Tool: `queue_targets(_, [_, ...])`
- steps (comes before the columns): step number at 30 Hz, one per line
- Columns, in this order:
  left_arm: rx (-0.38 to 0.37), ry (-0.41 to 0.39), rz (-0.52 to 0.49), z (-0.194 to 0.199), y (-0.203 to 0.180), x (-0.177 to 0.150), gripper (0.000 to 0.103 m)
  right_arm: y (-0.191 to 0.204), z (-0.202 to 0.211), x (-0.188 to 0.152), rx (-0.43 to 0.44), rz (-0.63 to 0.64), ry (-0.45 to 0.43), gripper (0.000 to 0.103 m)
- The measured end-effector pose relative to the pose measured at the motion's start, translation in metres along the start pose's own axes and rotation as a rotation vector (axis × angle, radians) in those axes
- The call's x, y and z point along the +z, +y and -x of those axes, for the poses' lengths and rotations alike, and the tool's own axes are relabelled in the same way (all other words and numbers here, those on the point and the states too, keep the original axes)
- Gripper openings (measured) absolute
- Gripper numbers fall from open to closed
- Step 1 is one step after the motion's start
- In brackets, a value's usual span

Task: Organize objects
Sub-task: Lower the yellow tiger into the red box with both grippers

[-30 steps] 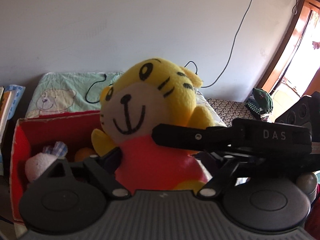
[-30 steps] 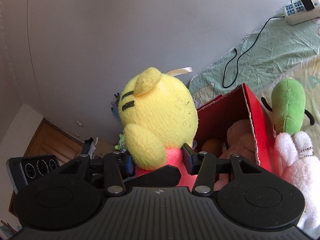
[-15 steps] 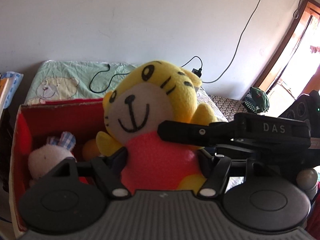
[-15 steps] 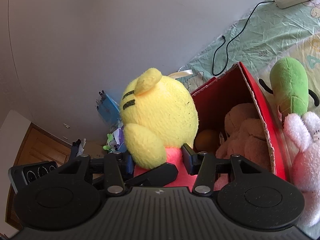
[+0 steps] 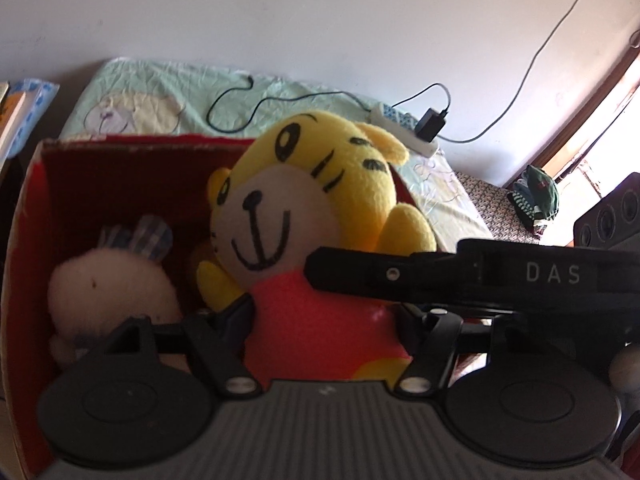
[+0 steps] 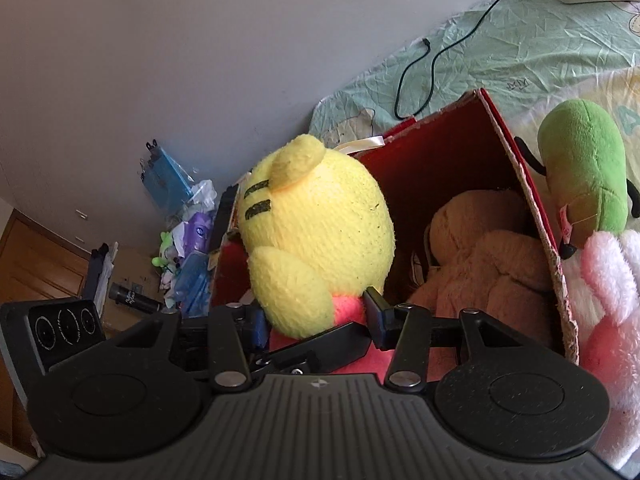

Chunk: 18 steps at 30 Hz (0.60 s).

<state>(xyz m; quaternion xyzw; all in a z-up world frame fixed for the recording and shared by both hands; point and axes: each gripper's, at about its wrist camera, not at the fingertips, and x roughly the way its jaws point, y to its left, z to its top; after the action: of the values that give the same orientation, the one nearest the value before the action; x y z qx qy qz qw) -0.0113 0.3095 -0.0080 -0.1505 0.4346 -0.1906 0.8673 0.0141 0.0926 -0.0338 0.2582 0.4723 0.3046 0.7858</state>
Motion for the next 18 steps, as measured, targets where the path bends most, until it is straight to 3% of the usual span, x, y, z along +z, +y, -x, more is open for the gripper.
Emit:
queue_targets(6, [0.039,0.039,0.024,-0.011,0.013,-0.004,0.069,-0.004,-0.018,-0.003,-0.010,-0.006,0.070,0.050])
queue_targets(18, [0.073,0.044,0.072,-0.010,0.032,-0.006,0.069,0.007,-0.042,0.001,-0.017,0.121,0.137,0.053])
